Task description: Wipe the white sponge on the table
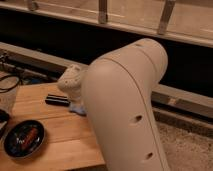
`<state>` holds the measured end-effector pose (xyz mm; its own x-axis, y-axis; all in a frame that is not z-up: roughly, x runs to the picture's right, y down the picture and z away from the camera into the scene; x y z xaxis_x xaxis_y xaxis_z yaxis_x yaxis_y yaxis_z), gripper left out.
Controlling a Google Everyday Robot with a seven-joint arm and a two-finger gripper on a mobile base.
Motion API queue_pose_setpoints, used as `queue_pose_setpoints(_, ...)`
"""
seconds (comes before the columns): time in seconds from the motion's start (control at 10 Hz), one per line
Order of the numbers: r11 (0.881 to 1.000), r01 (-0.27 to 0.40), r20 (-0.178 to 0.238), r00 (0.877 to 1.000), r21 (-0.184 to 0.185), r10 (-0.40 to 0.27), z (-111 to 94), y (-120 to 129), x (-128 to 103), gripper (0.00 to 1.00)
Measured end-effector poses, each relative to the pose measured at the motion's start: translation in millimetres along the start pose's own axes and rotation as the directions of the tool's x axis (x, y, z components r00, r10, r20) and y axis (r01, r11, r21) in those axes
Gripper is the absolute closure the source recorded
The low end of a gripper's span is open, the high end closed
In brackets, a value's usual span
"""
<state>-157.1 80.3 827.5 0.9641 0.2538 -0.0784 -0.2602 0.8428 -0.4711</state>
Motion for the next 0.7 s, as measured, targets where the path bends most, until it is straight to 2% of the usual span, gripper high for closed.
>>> queue_pose_setpoints(0.1,1.0,0.006,0.0,1.0,-0.005,-0.006,0.0,1.4,-6.0,0.98)
queue_pose_setpoints(0.2,1.0,0.009,-0.008,1.0,-0.01,-0.009,0.2,2.8,-1.7,0.99)
queue_pose_setpoints(0.4,1.0,0.02,-0.02,1.0,-0.014,-0.02,-1.7,4.5,12.6,1.0)
queue_pose_setpoints(0.7,0.999,0.025,-0.021,0.999,-0.024,-0.025,-4.7,8.5,8.2,1.0)
